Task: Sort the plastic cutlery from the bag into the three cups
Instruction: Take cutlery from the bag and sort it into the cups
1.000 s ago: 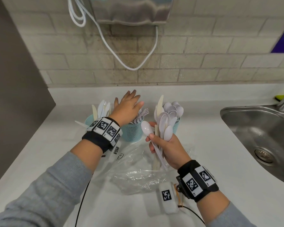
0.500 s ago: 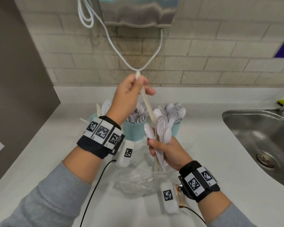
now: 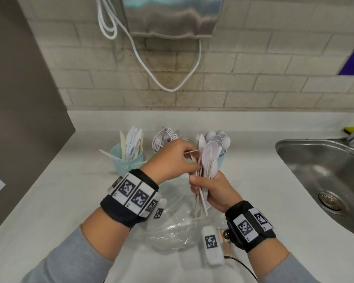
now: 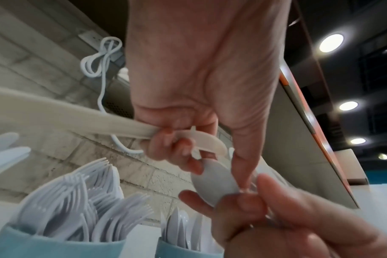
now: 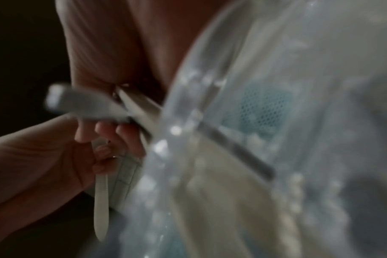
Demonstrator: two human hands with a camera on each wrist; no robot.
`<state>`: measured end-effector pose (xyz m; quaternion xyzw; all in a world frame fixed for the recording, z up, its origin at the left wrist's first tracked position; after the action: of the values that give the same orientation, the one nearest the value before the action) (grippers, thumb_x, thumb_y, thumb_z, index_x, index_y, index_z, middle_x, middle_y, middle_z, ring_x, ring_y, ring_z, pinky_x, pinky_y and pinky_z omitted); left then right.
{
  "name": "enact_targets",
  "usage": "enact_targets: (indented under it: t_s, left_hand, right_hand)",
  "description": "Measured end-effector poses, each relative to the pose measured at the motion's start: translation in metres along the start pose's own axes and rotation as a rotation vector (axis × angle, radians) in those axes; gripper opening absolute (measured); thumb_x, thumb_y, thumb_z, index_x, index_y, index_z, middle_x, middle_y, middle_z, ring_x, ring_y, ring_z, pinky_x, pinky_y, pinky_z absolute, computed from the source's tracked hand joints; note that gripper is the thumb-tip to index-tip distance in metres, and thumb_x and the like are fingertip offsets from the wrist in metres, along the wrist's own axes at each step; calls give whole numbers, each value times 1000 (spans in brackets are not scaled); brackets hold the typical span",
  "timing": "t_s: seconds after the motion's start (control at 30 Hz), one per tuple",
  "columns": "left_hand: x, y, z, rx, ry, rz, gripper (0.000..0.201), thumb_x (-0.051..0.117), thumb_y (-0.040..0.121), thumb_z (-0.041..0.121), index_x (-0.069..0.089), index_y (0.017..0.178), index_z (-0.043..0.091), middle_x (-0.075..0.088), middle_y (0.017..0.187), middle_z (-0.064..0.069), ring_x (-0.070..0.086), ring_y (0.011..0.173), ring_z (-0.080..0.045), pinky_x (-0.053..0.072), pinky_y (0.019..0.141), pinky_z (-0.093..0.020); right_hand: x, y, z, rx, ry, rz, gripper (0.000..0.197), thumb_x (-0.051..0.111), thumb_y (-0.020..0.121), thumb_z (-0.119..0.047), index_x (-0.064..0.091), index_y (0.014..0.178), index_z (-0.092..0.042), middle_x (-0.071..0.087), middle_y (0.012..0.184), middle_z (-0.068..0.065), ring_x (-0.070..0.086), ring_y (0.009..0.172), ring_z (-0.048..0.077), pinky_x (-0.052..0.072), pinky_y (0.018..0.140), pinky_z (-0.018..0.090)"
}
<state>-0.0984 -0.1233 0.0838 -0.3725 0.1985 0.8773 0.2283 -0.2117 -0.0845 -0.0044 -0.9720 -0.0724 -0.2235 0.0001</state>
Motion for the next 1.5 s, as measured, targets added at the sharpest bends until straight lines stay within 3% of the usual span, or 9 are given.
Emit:
enact_targets:
  t_s: [0.07, 0.27, 0.37, 0.7, 0.87, 1.0, 1.13, 1.37, 1.5]
  left_hand:
    - [1, -2, 2, -3, 60, 35, 13, 73, 73, 24, 64, 78, 18, 46, 76, 10, 47, 75, -8, 36, 63, -21]
    - [12, -5, -3, -93, 42, 94, 28, 74, 71, 31, 64, 92, 16, 42, 97, -1, 52, 94, -19, 44, 86, -32]
    - [12, -7, -5, -80, -42, 158, 30, 77, 70, 29, 55, 90, 20, 44, 102, -1, 53, 93, -16, 45, 84, -29]
    - [18, -8, -14, -114, -57, 124, 21, 75, 76, 29, 69, 92, 17, 47, 100, 0, 50, 95, -12, 38, 83, -22]
    - [19, -9, -18, -122, -137, 126, 16, 75, 77, 22, 70, 87, 11, 46, 91, 4, 56, 73, -12, 37, 65, 2]
    - [11, -11, -19, -105, -259, 156, 7, 70, 81, 15, 70, 85, 9, 61, 80, 4, 58, 71, -8, 39, 66, -6]
    - [-3, -6, -29, -137, -416, 286, 8, 63, 87, 17, 68, 89, 12, 65, 94, -7, 61, 87, -15, 47, 84, -27]
    - [-35, -5, -24, -38, -737, 609, 12, 40, 100, 17, 44, 89, 20, 68, 75, -1, 63, 67, -11, 51, 65, -22]
    - [-47, 0, -24, 33, -737, 641, 13, 40, 100, 21, 45, 88, 25, 46, 63, 4, 41, 51, -8, 36, 48, -22]
  right_hand:
    - [1, 0, 1, 5, -5, -6, 15, 61, 73, 3, 53, 84, -4, 52, 58, -1, 47, 50, 11, 42, 50, 22]
    - [1, 1, 3, 46, 56, -23, 15, 57, 74, 3, 55, 88, -3, 52, 61, 5, 52, 56, 14, 47, 55, 24]
    - [-1, 2, 2, 62, 59, -29, 13, 55, 76, 1, 55, 89, -3, 52, 64, 6, 53, 58, 15, 47, 56, 24]
    - [0, 6, 5, 49, 106, -45, 22, 51, 69, 9, 57, 87, -2, 54, 67, 10, 54, 60, 17, 47, 55, 27]
    - [1, 7, 6, 60, 104, -66, 28, 49, 66, 9, 54, 92, 0, 55, 68, 12, 55, 59, 19, 48, 57, 27]
    - [2, 6, 7, 69, 152, -93, 37, 47, 67, 11, 51, 102, -1, 57, 74, 13, 56, 65, 19, 48, 59, 27]
    - [1, 8, 10, 76, 114, -90, 29, 51, 74, 7, 55, 100, -3, 60, 87, 8, 57, 71, 18, 49, 62, 28]
    - [4, 10, 13, 63, -191, -22, 2, 57, 91, -3, 57, 91, -4, 55, 72, 5, 56, 64, 17, 49, 59, 26]
    - [5, 8, 15, 57, -359, -4, 5, 54, 93, -3, 54, 88, -3, 49, 61, 5, 46, 54, 15, 43, 57, 25]
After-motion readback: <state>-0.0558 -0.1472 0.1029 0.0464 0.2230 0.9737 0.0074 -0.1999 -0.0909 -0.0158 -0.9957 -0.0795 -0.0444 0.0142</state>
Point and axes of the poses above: each hand's wrist, its own y-axis towards the middle knuckle, its own x-axis out of the palm, z = x × y, the point moved 4 cm from there along y, towards the middle knuckle
